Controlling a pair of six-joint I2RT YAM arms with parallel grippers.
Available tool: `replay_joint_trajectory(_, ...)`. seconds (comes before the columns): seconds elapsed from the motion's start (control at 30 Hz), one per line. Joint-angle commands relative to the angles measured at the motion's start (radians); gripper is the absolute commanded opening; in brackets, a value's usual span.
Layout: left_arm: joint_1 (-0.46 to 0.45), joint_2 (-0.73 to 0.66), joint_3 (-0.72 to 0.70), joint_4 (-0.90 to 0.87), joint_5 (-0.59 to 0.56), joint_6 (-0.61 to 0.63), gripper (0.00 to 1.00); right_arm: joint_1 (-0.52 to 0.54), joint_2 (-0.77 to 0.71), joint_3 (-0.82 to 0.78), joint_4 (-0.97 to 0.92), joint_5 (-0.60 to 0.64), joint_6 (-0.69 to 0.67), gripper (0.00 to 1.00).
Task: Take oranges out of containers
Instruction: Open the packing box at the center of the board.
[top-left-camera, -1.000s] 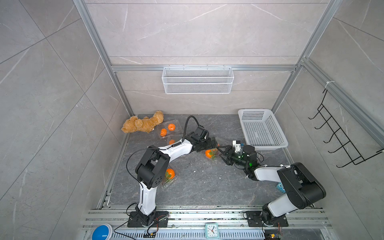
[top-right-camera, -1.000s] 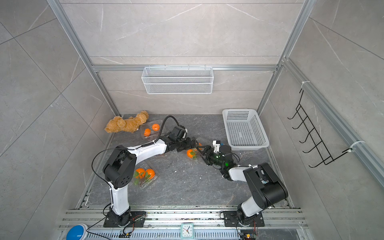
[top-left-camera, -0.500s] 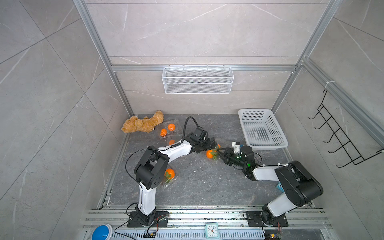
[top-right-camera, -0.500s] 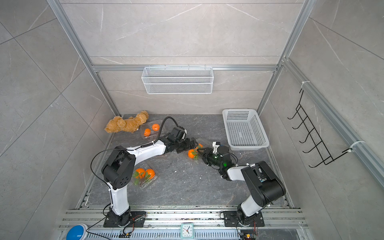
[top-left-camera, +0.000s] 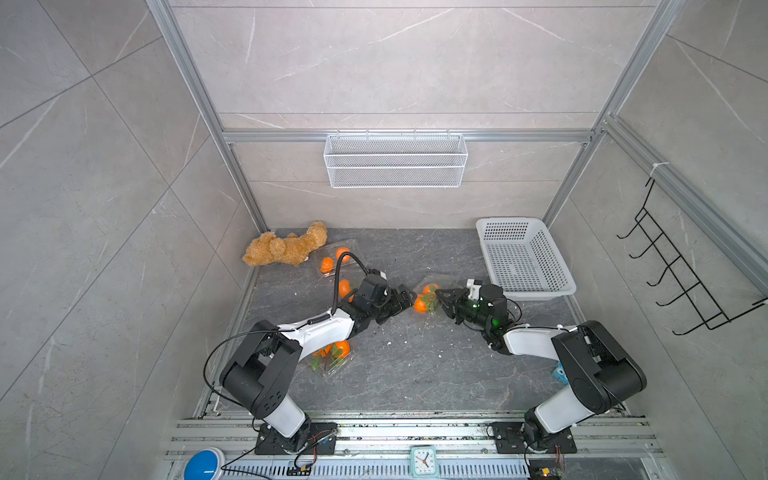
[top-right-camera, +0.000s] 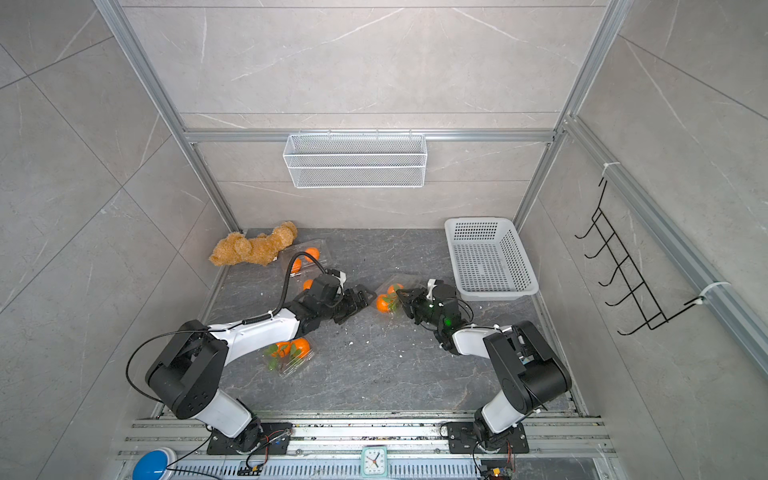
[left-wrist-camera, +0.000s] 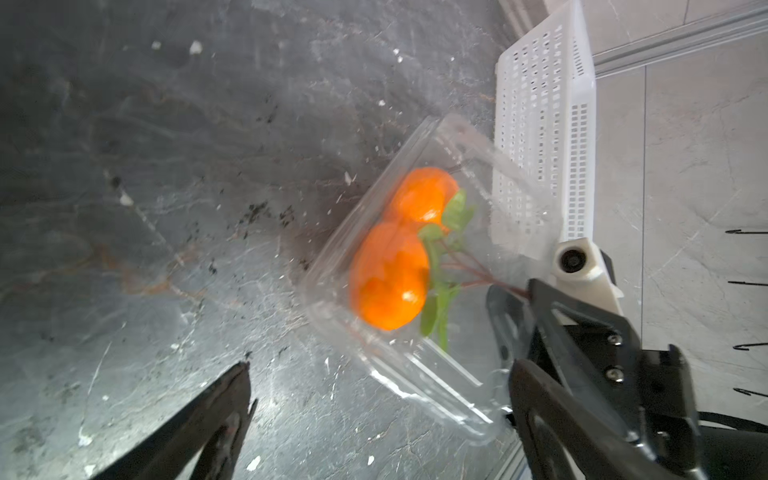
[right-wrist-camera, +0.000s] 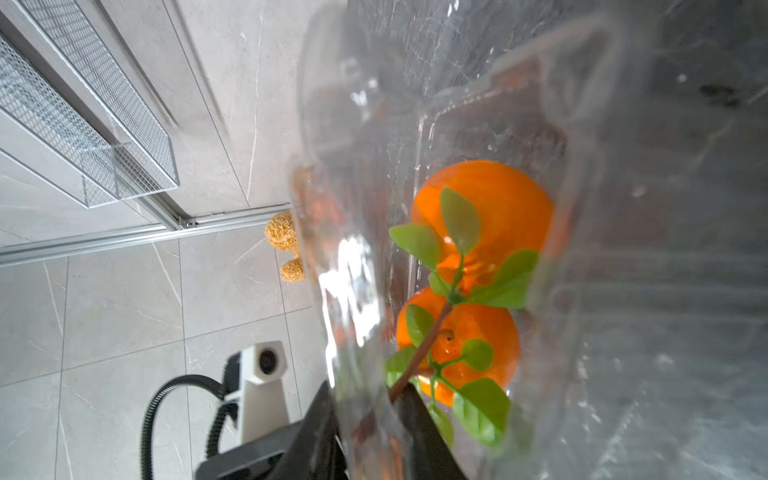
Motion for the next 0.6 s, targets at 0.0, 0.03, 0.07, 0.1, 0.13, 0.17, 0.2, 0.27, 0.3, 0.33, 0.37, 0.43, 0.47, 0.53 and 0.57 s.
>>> replay_joint_trajectory(0.0, -0.004, -0.034, -0.069, 0.165, -0.022, -0.118, 0.97, 0.006, 0.03, 0.021, 0.004, 0.046, 0.064, 0.27)
replay_joint_trajectory(0.03, -0.005, -0.034, -0.087, 0.185, -0.03, -0.137, 0.96, 0.006, 0.035, 0.018, 0.013, 0.052, 0.077, 0.26)
replay_joint_trajectory(0.07, -0.009, -0.032, -0.104, 0.211, -0.036, -0.156, 0.96, 0.006, 0.041, 0.016, 0.023, 0.06, 0.091, 0.25)
replay_joint_trajectory(0.1, -0.014, -0.03, -0.122, 0.239, -0.041, -0.175, 0.95, 0.006, 0.047, 0.013, 0.032, 0.066, 0.106, 0.25)
replay_joint_trajectory(0.13, -0.02, -0.028, -0.132, 0.262, -0.047, -0.189, 0.94, 0.006, 0.05, 0.011, 0.042, 0.072, 0.116, 0.24)
replay_joint_trajectory(0.17, -0.028, -0.023, -0.144, 0.283, -0.054, -0.203, 0.94, 0.006, 0.052, 0.011, 0.047, 0.076, 0.125, 0.23)
replay_joint_trajectory(0.2, -0.035, -0.016, -0.153, 0.302, -0.061, -0.216, 0.94, 0.006, 0.05, 0.01, 0.046, 0.08, 0.129, 0.23)
replay_joint_trajectory(0.27, -0.048, 0.003, -0.163, 0.336, -0.075, -0.235, 0.93, 0.006, 0.042, 0.012, 0.032, 0.086, 0.128, 0.23)
replay_joint_trajectory(0.3, -0.053, 0.017, -0.163, 0.351, -0.078, -0.248, 0.93, 0.006, 0.035, 0.011, 0.025, 0.089, 0.128, 0.23)
replay_joint_trajectory(0.33, -0.054, 0.032, -0.163, 0.369, -0.079, -0.26, 0.93, 0.006, 0.03, 0.012, 0.019, 0.091, 0.128, 0.23)
replay_joint_trajectory(0.37, -0.054, 0.052, -0.168, 0.401, -0.079, -0.278, 0.92, 0.006, 0.026, 0.012, 0.014, 0.094, 0.129, 0.23)
replay_joint_trajectory(0.43, -0.054, 0.088, -0.178, 0.466, -0.079, -0.315, 0.91, 0.006, 0.024, 0.01, 0.016, 0.096, 0.138, 0.22)
replay_joint_trajectory(0.47, -0.054, 0.108, -0.181, 0.498, -0.079, -0.331, 0.91, 0.006, 0.023, 0.008, 0.02, 0.094, 0.142, 0.22)
replay_joint_trajectory(0.53, -0.056, 0.137, -0.179, 0.537, -0.079, -0.35, 0.9, 0.006, 0.026, 0.005, 0.025, 0.093, 0.149, 0.22)
replay_joint_trajectory(0.57, -0.056, 0.149, -0.176, 0.545, -0.08, -0.357, 0.89, 0.006, 0.028, 0.002, 0.031, 0.093, 0.152, 0.22)
